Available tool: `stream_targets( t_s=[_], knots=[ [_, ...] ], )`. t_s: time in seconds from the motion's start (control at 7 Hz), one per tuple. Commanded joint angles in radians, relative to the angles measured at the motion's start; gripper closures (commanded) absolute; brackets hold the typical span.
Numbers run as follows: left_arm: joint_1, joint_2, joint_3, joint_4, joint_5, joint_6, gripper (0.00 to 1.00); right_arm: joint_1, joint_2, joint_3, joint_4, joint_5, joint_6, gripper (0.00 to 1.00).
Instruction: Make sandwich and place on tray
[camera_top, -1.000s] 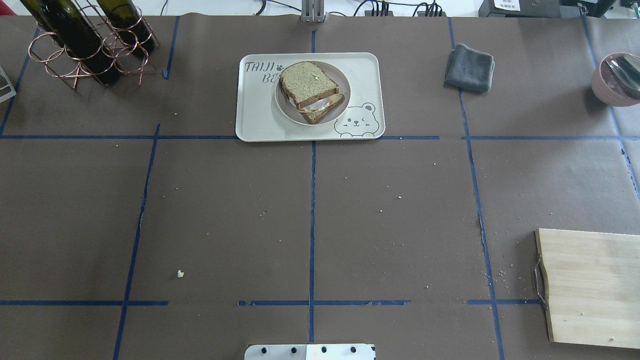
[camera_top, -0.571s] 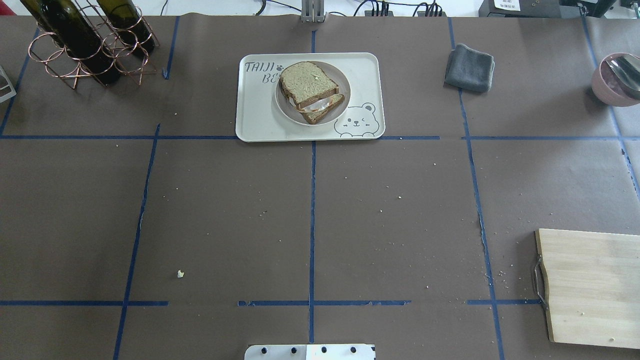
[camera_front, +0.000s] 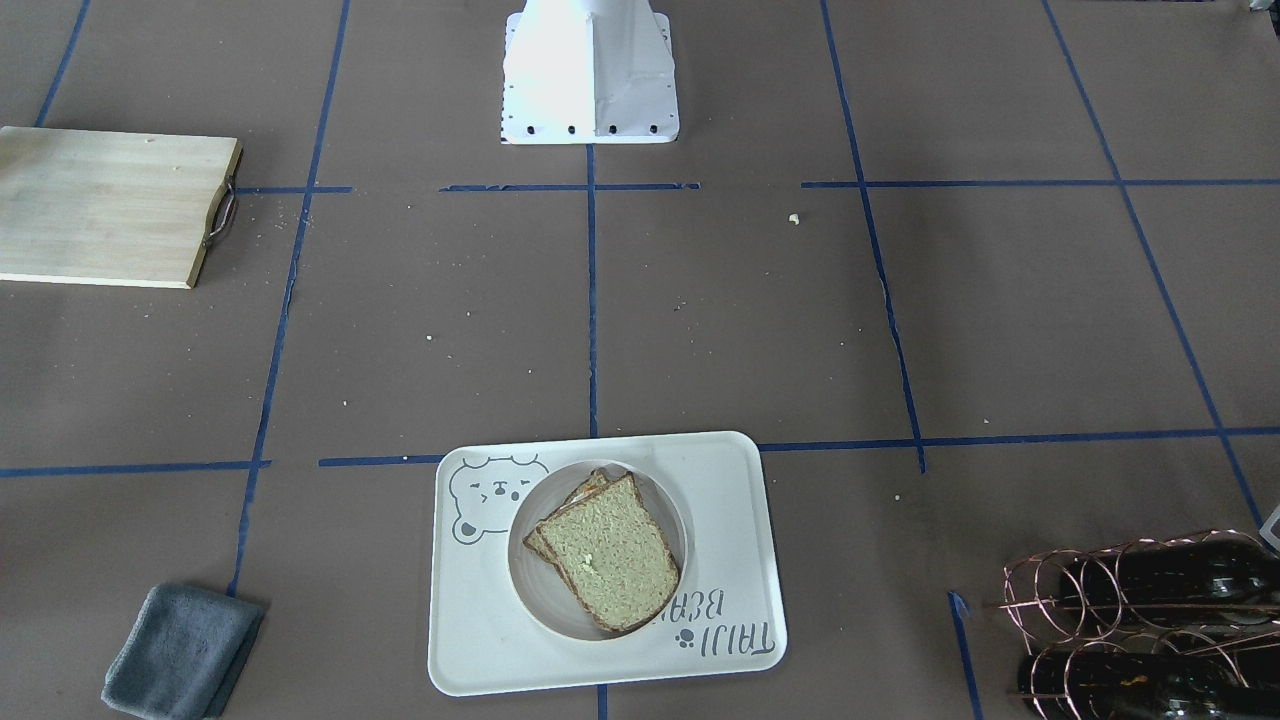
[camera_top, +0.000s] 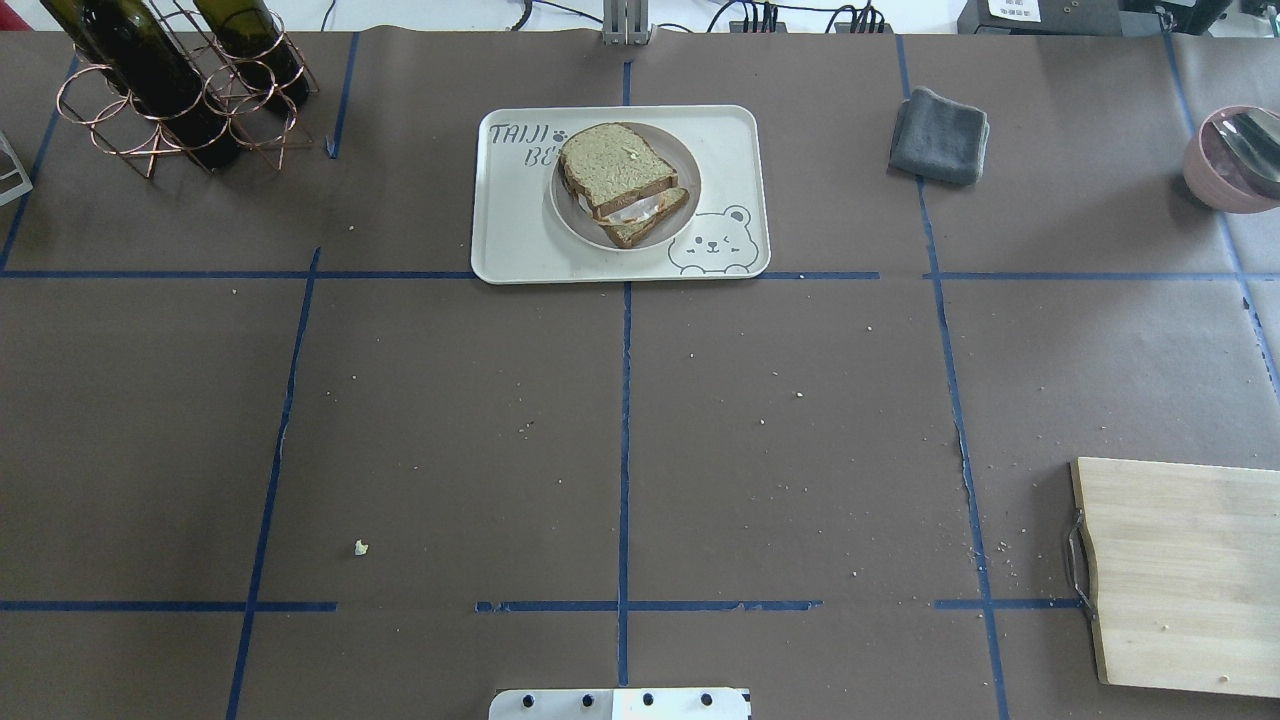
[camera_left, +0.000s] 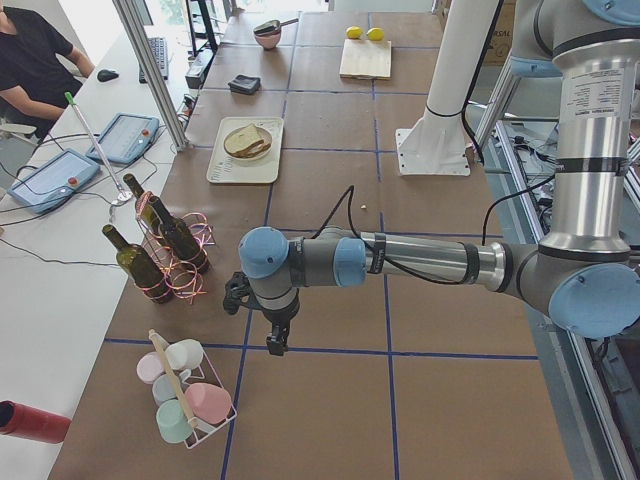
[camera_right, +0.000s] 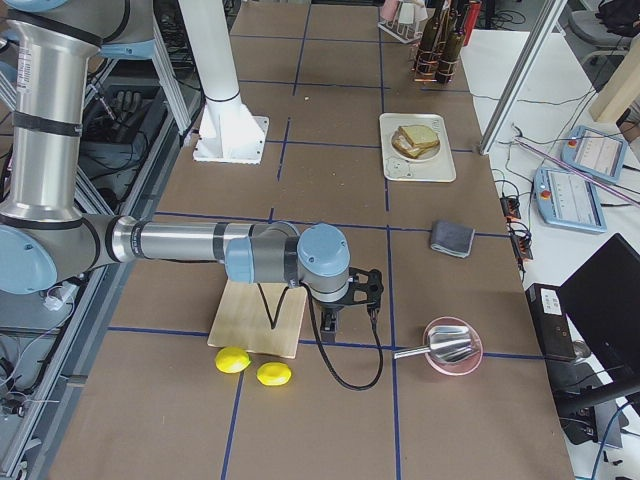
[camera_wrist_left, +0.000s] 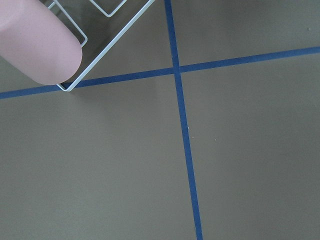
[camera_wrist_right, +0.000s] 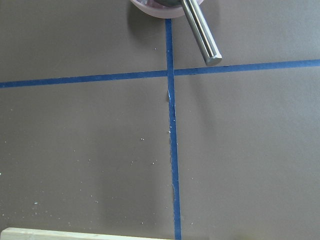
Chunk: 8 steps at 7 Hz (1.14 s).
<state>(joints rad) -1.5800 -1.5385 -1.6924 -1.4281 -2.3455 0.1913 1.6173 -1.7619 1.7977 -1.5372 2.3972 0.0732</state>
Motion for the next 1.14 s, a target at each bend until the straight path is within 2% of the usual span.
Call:
stream_targets(
  t_s=[0.0,0.43,1.0],
  knots=[
    [0.0,0.0,0.0,0.0,0.0,0.0,0.0,-0.052,0.004,0.003,0.0,-0.033,-0.021,0.0],
    [0.0,-0.002,0.0,0.0,0.0,0.0,0.0,-0.066,-0.001,-0.001,-0.001,-0.052,-0.095,0.0],
    [0.0,0.0,0.002,0.0,0.0,-0.001,0.0,-0.065,-0.004,-0.004,-0.001,-0.04,-0.095,0.0]
  ],
)
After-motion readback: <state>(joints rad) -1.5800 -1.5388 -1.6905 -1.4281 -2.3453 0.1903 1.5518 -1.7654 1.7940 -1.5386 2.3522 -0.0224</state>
